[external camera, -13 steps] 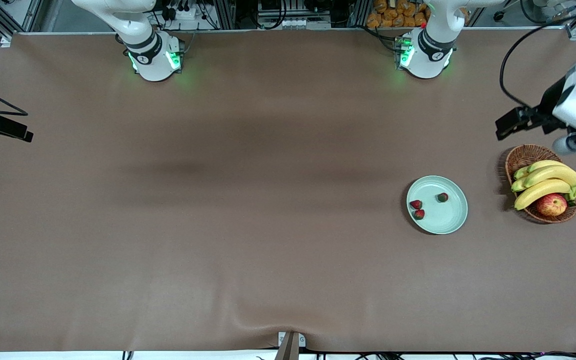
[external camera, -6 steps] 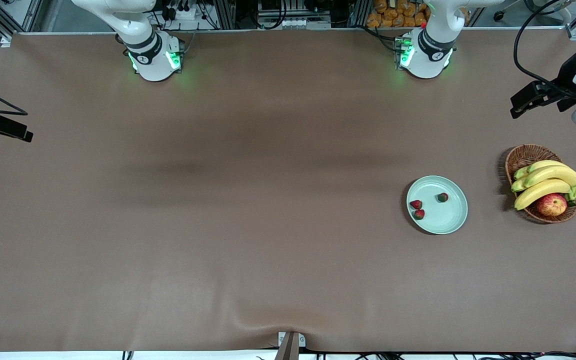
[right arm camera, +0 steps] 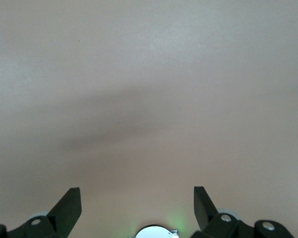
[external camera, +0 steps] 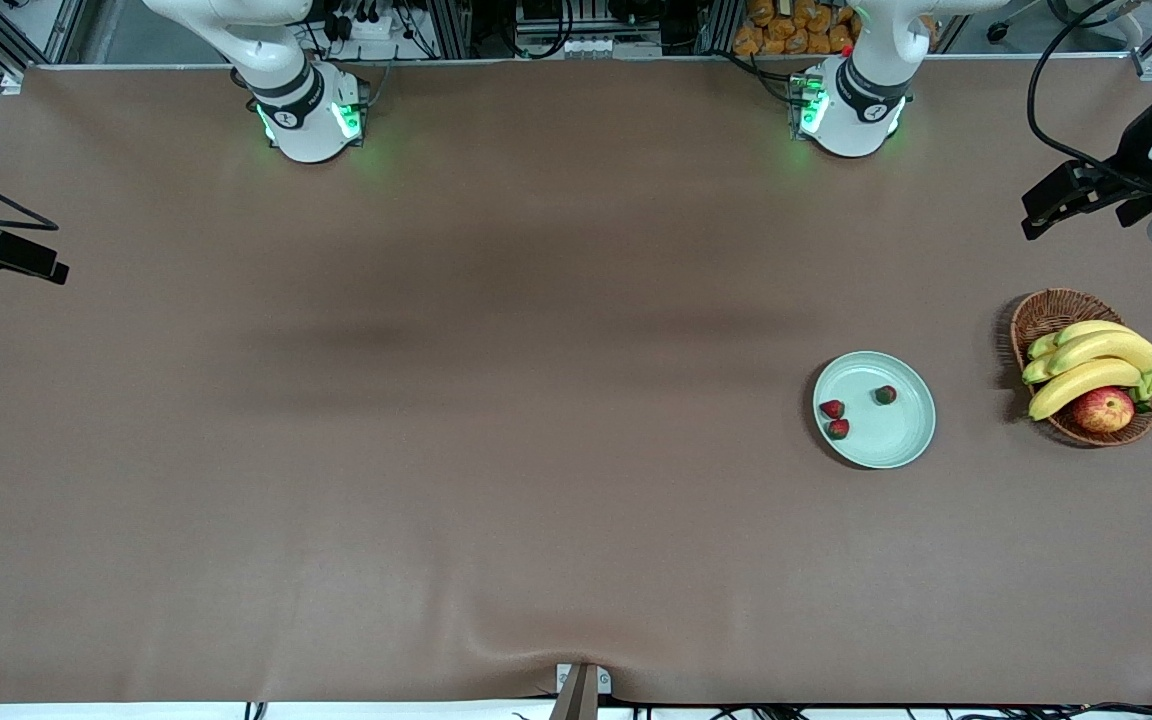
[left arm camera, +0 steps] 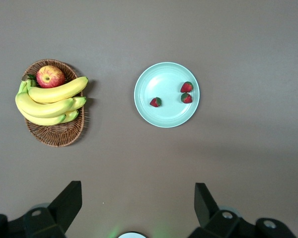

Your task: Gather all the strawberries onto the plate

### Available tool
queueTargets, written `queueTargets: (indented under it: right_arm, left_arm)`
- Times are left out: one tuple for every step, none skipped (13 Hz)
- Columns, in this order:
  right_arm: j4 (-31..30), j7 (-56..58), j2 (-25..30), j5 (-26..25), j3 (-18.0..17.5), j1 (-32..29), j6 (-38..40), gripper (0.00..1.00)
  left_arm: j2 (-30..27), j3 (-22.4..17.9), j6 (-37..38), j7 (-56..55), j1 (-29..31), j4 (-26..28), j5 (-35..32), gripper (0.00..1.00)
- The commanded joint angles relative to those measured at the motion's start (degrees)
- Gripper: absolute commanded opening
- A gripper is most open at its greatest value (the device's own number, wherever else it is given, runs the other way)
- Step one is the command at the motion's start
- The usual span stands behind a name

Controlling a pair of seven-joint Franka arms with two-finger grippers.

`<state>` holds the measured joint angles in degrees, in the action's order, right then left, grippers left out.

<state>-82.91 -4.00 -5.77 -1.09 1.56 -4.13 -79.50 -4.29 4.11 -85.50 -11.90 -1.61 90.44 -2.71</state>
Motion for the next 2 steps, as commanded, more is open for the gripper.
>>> queueTargets:
  right_arm:
    - [0.73,0.05,0.32,0.74,-0.15,-0.18,0.75,1.00]
    - [0.73,0.05,0.32,0.74,-0.15,-0.18,0.75,1.00]
  left_arm:
    - [0.33,-0.07,0.33,0.82,-0.49,-2.11,1.39,1.00]
    - [0.33,-0.07,0.33,1.00,-0.50,-2.11,1.66,1.00]
